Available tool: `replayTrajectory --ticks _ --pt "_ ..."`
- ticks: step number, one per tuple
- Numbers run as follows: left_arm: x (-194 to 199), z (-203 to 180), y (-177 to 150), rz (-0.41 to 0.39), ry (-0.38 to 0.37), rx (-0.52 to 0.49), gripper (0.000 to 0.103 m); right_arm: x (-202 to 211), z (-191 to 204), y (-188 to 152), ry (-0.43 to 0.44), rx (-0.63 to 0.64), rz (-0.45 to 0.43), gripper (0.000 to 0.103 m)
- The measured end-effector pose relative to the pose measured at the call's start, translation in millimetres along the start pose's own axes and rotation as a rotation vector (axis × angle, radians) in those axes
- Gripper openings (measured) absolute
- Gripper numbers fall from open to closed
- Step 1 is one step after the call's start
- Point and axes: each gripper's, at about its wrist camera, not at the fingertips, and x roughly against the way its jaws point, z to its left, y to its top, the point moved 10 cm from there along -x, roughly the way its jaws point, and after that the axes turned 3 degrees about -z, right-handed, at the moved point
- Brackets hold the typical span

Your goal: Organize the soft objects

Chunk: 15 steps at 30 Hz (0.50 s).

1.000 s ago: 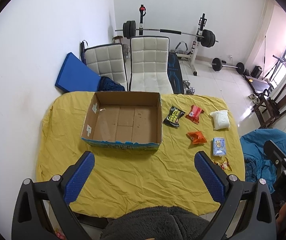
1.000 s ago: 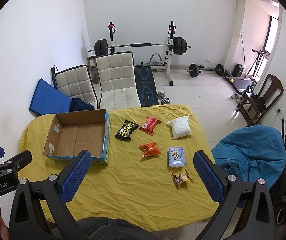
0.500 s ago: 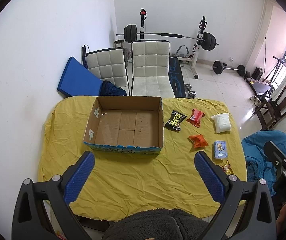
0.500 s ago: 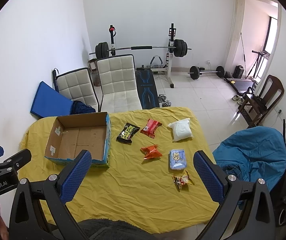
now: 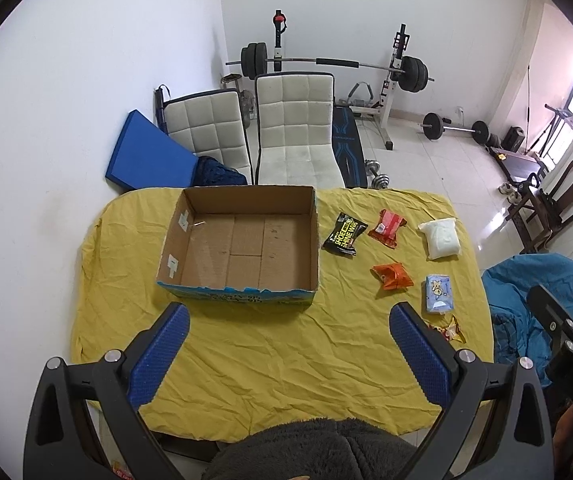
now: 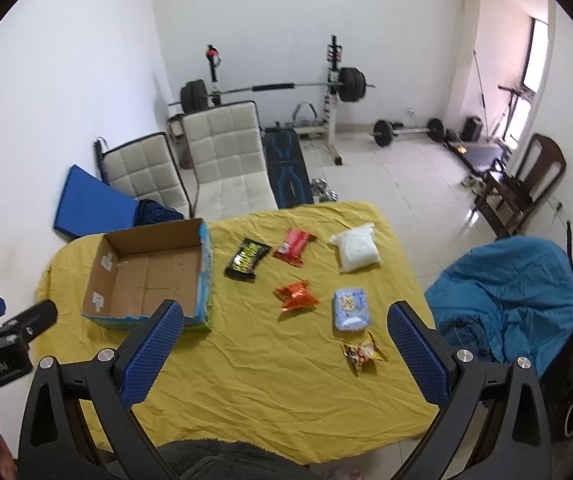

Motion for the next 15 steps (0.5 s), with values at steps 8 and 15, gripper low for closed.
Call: replayTrajectory --ticks 8,15 --pt "-63 -51 0 0.089 -0.031 -0.086 0.103 -70 -83 -34 -0.108 -0.086 0.15 0.103" --pt "-149 -96 -17 0.221 -0.027 -0.146 0.103 -180 -167 -98 -0.177 -0.113 0.354 0.103"
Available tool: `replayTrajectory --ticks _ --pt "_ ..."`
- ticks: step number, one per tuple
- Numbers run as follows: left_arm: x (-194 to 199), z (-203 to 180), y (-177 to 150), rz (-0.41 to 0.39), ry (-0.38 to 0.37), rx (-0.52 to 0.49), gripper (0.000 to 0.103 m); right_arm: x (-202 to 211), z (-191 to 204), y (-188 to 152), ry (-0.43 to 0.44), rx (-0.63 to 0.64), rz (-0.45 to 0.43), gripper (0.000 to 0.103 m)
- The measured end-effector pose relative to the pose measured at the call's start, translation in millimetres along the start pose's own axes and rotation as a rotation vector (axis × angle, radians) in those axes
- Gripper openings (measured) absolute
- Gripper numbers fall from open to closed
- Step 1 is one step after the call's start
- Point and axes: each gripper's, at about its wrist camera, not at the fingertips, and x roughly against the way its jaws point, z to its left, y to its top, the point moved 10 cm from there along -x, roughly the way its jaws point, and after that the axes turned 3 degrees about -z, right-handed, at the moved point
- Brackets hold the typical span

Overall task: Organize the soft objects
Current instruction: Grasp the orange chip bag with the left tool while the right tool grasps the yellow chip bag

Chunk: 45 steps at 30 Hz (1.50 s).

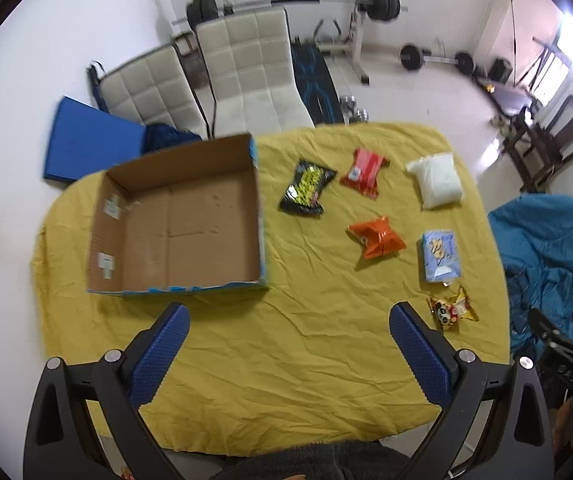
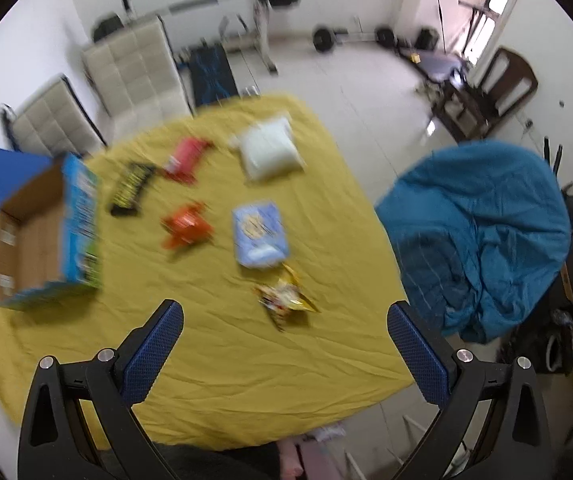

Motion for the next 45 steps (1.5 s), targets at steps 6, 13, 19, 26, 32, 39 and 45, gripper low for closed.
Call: replayTrajectory --ticks 6,13,19,26,32,39,45 --pt "-88 -30 -4 0.146 0.009 -0.019 0.103 -128 -21 -25 0.015 -0.021 0.222 0.103" --pt "-158 -69 -10 0.255 0.028 -0.017 0.103 -218 -38 -68 0.214 -0.509 0.455 0.099" --pt "-198 -88 -7 0.32 -0.003 0.01 0.103 -258 -23 -90 0.311 -0.765 0.525 0.066" --pt "-229 -115 16 0.392 -0.121 0.076 0.1 -263 -15 -90 0.277 -0.547 0.554 0.045" --pt "-271 -136 39 0.448 -0.146 0.047 0.099 -266 -32 -65 0.151 -0.233 0.57 0.044" --pt "-326 -152 25 0.559 -0.134 -0.042 0.062 -277 -35 -36 0.079 -0.168 0.508 0.062" --pt "-333 -149 11 0.53 -0.114 -0.088 0.044 -268 -54 -37 0.111 -0.317 0.472 0.064"
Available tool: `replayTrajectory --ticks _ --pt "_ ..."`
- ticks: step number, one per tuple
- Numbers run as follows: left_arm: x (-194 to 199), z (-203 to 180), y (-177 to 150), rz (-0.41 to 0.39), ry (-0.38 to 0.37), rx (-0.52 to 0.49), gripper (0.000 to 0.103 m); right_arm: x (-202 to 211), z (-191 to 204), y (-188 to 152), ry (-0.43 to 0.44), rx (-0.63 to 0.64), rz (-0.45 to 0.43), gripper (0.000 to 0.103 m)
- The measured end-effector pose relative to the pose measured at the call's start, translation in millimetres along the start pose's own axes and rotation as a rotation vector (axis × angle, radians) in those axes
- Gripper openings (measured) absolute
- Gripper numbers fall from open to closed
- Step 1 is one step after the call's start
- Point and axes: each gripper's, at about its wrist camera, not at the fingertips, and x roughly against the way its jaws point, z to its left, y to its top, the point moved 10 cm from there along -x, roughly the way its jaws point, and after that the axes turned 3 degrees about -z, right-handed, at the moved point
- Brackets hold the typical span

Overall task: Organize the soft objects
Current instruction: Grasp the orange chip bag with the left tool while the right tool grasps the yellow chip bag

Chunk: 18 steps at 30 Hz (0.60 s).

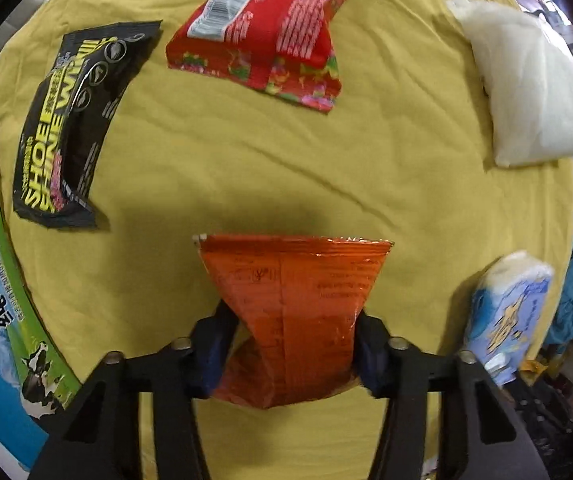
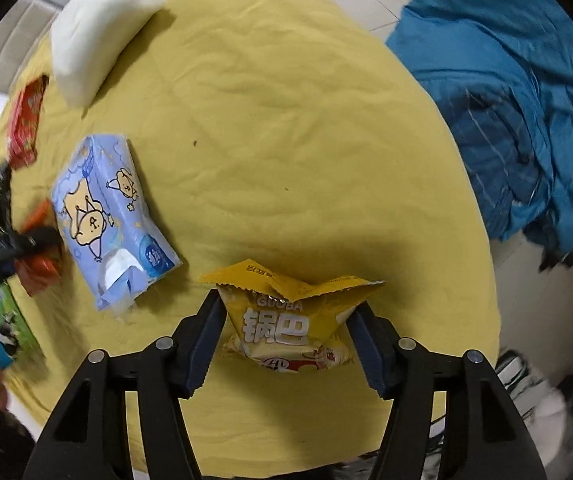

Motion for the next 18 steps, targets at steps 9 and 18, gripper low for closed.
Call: replayTrajectory --ticks 9,18 --pt "12 3 -37 -0.08 0.039 -0.04 0.04 27 -17 -21 0.109 -0.083 -0.052 0.071" --pt "7 5 -76 -0.1 0.043 -0.051 0.04 -5 -23 -39 0.122 -0.104 -0.048 0.076"
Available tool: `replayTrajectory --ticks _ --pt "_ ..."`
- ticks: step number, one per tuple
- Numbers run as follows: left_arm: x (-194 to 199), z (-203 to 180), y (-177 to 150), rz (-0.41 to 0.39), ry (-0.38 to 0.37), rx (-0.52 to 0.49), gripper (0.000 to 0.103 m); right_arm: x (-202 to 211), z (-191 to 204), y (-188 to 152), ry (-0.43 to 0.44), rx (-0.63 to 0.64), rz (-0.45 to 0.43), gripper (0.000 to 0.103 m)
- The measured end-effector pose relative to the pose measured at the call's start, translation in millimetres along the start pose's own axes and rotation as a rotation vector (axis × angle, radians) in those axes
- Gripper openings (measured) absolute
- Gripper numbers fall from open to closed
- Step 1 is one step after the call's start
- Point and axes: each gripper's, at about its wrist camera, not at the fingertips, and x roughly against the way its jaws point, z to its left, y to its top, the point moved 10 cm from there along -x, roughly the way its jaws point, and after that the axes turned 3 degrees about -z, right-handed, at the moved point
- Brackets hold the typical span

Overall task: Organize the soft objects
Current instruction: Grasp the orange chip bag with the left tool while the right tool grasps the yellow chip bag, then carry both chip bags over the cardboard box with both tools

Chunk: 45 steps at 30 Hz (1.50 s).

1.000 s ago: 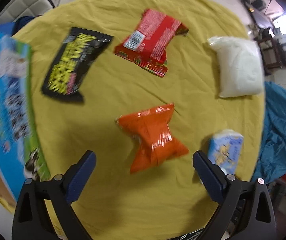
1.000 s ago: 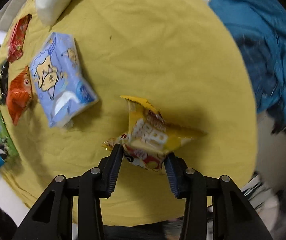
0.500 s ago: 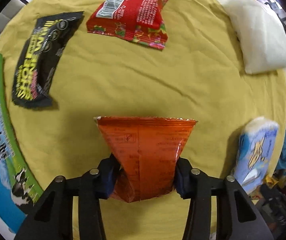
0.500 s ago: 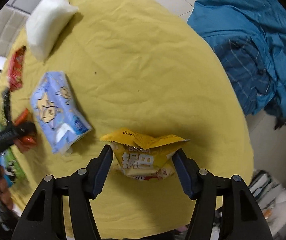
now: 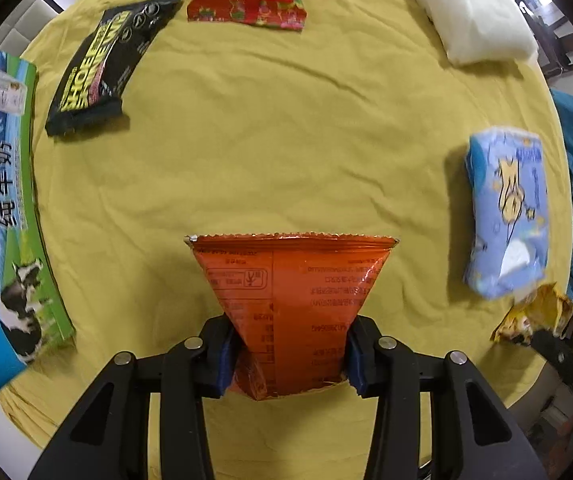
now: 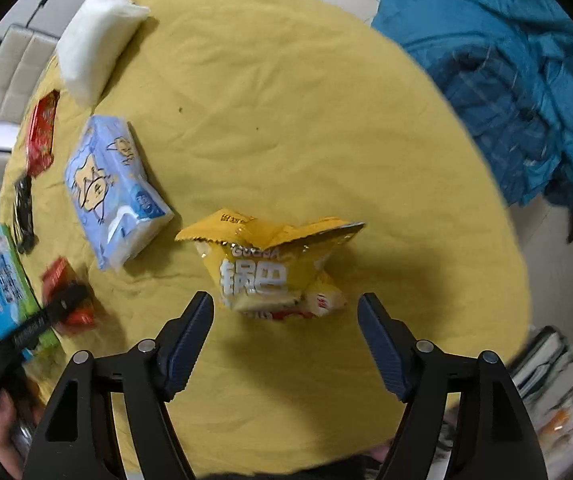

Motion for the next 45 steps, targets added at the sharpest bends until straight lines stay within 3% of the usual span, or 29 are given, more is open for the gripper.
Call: replayTrajectory --ticks 3,6,16,24,26,29,38,45 --pt "-3 3 -2 -0.023 0.016 -0.008 0.04 -10 1 3 0.015 -0.017 -0.048 0.051" --pt "4 -1 -12 -0.056 0.036 -0.017 0.04 -9 3 8 0.0 -0.012 -0.101 0.044" --pt "24 -3 -27 -0.134 0.043 -0.002 0.04 9 15 8 -0.045 0.028 -0.116 0.038" --pt "74 -5 -28 -0.218 0.036 0.009 0.04 46 53 -17 0.003 0.129 -0.13 0.037" --pt "91 -2 -31 -0.239 0.026 0.02 0.04 58 71 -25 0.022 0.172 -0.136 0.037" --pt "128 33 -27 -0.271 0.012 0.034 0.04 78 107 -37 0.063 0.248 -0.148 0.037" --pt "180 98 -26 -0.376 -0.026 0.112 0.04 130 222 -67 0.172 0.418 -0.184 0.037" --pt "224 174 -18 -0.438 -0.046 0.159 0.04 154 325 -95 0.223 0.526 -0.192 0.037"
